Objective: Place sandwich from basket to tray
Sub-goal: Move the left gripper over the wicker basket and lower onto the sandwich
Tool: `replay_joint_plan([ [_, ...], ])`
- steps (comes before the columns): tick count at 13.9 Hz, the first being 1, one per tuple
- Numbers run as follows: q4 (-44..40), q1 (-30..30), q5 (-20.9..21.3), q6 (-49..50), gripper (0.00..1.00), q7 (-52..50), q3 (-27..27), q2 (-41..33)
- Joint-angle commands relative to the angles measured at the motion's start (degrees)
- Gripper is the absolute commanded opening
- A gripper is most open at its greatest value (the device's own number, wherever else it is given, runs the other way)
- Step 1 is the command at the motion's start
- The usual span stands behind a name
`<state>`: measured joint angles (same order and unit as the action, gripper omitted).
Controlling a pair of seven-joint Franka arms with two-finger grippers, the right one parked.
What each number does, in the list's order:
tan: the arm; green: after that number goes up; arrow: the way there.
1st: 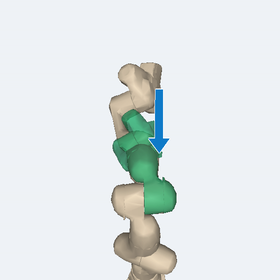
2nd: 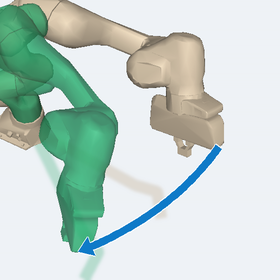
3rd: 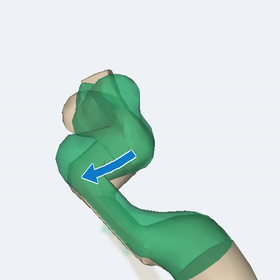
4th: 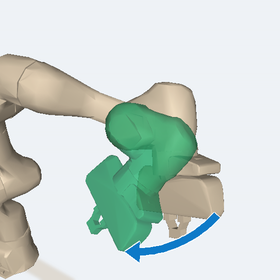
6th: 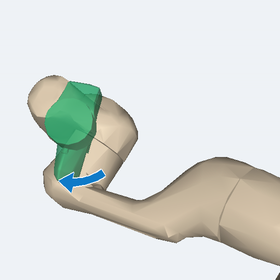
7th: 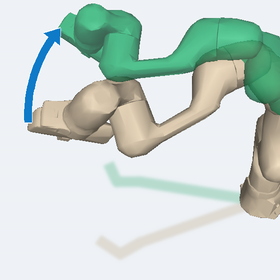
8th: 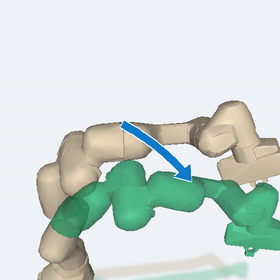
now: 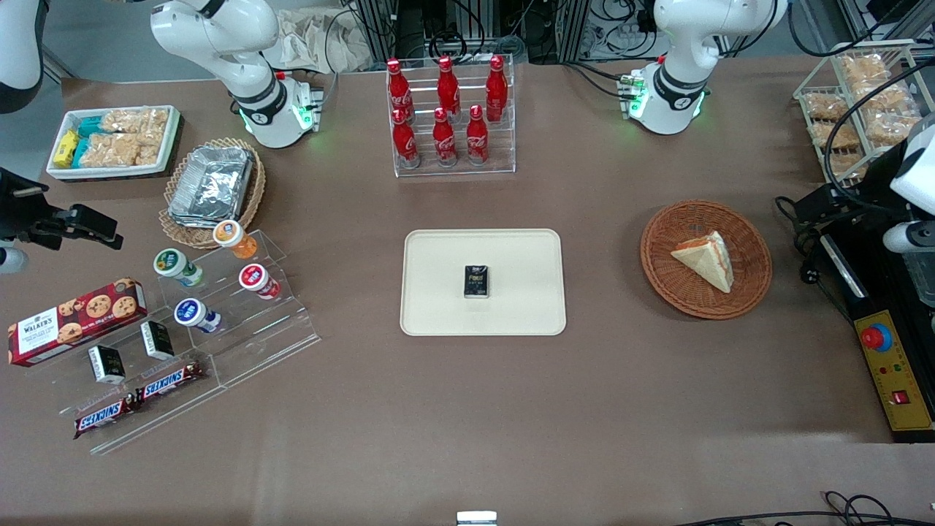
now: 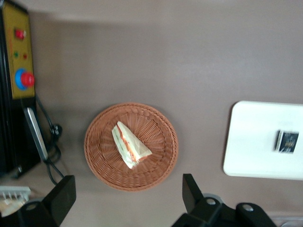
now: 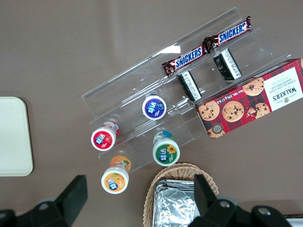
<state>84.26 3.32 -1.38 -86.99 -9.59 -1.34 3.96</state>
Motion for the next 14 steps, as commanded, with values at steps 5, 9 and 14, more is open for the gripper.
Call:
replay_joint_plan([
  [5, 24.67, 0.02, 2.59, -11.40, 1.00, -16.75, -2.09, -13.78],
  [9, 40.95, 0.02, 3.75, -23.63, 1.00, -28.54, -2.00, -19.33],
  [14, 50.63, -0.16, 3.75, -33.48, 1.00, -31.53, -2.18, -18.38],
])
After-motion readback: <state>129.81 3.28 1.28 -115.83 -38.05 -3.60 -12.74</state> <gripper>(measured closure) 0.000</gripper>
